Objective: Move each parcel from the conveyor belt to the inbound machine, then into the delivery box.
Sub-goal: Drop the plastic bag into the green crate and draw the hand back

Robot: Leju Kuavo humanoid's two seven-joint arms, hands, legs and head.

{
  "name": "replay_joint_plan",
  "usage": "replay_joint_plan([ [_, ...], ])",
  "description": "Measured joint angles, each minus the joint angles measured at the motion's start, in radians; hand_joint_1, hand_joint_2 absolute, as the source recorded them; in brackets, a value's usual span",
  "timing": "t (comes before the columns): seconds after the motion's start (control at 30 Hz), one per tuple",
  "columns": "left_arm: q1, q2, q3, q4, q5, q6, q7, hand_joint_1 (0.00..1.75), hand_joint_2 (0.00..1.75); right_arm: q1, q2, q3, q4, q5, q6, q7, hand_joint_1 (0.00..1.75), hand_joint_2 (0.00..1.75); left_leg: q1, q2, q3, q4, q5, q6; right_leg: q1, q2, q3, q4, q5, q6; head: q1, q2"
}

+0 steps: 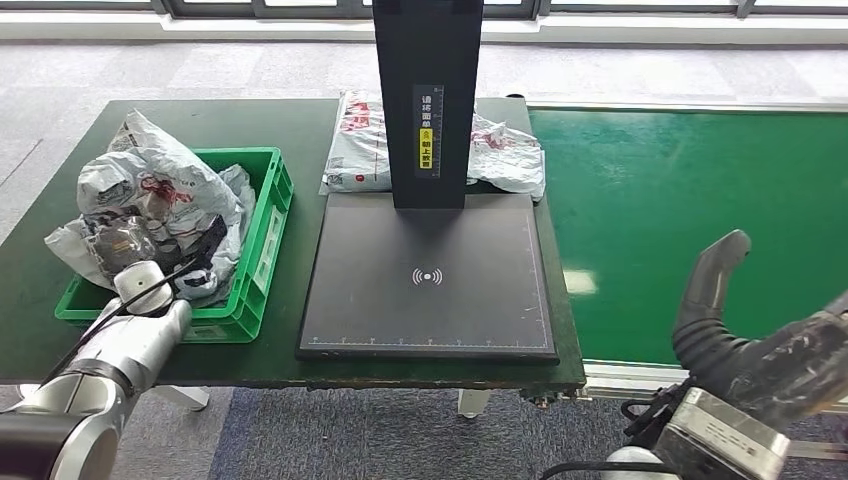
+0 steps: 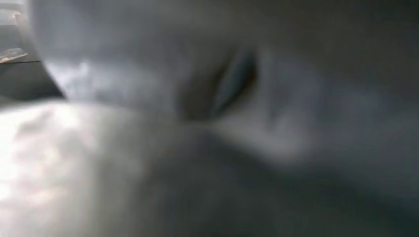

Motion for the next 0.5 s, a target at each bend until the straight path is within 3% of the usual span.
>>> replay_joint_plan([
  [0.2,-0.009,-0.025,0.177,-0.045,0.170,0.144,-0.208,0.00,0.00,0.002,0.000,0.000,0.000,-0.032,0.000,-0.059,0.00,1.75,0.000,0.001,0.000,0.000,0.000,0.000,0.000,0.001,-0.001,0.000,0.000,0.000,0.000,0.000],
  [0.5,0.001,-0.057,0.414,-0.202,0.215,0.162,-0.441,0.00,0.00,0.002,0.000,0.000,0.008,-0.079,0.000,-0.119,0.00,1.75,0.000,0.002,0.000,0.000,-0.001,-0.001,0.001,0.002,-0.001,0.000,0.000,0.000,0.000,0.000],
])
